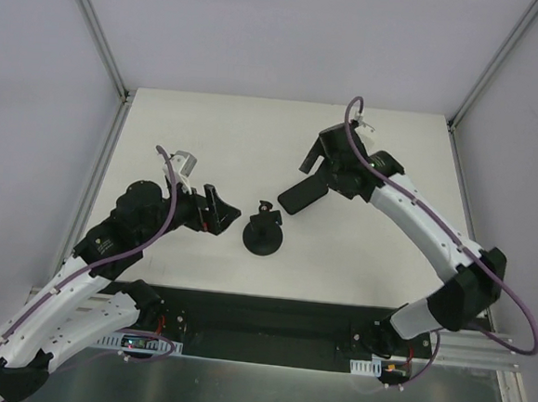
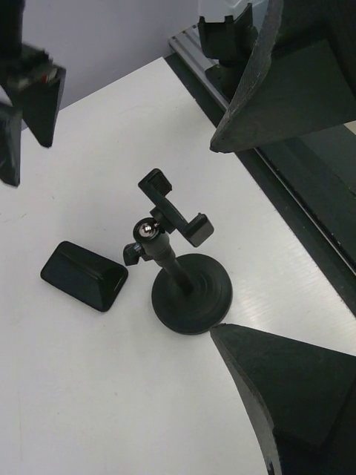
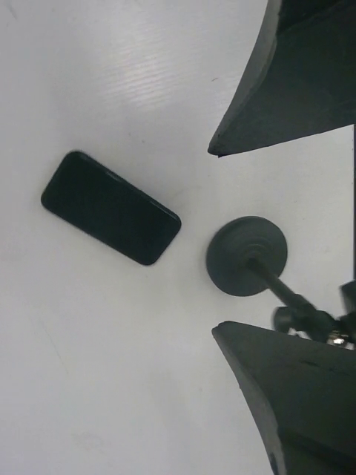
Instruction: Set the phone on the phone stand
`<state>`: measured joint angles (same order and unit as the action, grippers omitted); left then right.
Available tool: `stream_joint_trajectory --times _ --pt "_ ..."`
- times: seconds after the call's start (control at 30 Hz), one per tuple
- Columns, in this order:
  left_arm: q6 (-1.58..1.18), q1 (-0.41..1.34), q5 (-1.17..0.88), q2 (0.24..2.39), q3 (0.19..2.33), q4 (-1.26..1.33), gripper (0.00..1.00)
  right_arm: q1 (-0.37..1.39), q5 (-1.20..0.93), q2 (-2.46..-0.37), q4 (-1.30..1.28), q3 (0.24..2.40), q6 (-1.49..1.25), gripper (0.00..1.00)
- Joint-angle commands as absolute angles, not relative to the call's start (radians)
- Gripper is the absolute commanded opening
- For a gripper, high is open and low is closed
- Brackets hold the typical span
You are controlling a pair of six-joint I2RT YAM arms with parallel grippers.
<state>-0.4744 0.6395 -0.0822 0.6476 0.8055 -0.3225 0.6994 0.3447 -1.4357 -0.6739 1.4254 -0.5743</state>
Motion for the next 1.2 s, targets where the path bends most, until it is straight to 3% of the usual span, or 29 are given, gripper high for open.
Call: stream_joint_trajectory --times 0.0,0.2,0.43,0.63,1.17 --pt "-0.482 0.634 -0.132 0.604 0.834 -0.319 0.97 0.64 0.436 -1.633 -0.95 1.595 -0.87 0.96" --pt "-0.534 0.634 -0.23 0.61 0.856 -0.368 0.98 0.583 0.37 -1.932 -1.097 1.885 -0.767 0.96" --pt "-0.6 0.632 -0.328 0.603 0.868 -0.391 0.97 0.542 0.181 -2.1 -1.01 1.969 -0.613 0.96" --pt "-0.629 0.632 -0.321 0.575 0.862 -0.41 0.97 0.54 0.143 -2.272 -1.071 2.134 -0.453 0.97" --pt "-0.612 0.632 -0.314 0.614 0.888 -0.417 0.96 0.569 0.186 -2.376 -1.083 2.102 -0.425 0.98"
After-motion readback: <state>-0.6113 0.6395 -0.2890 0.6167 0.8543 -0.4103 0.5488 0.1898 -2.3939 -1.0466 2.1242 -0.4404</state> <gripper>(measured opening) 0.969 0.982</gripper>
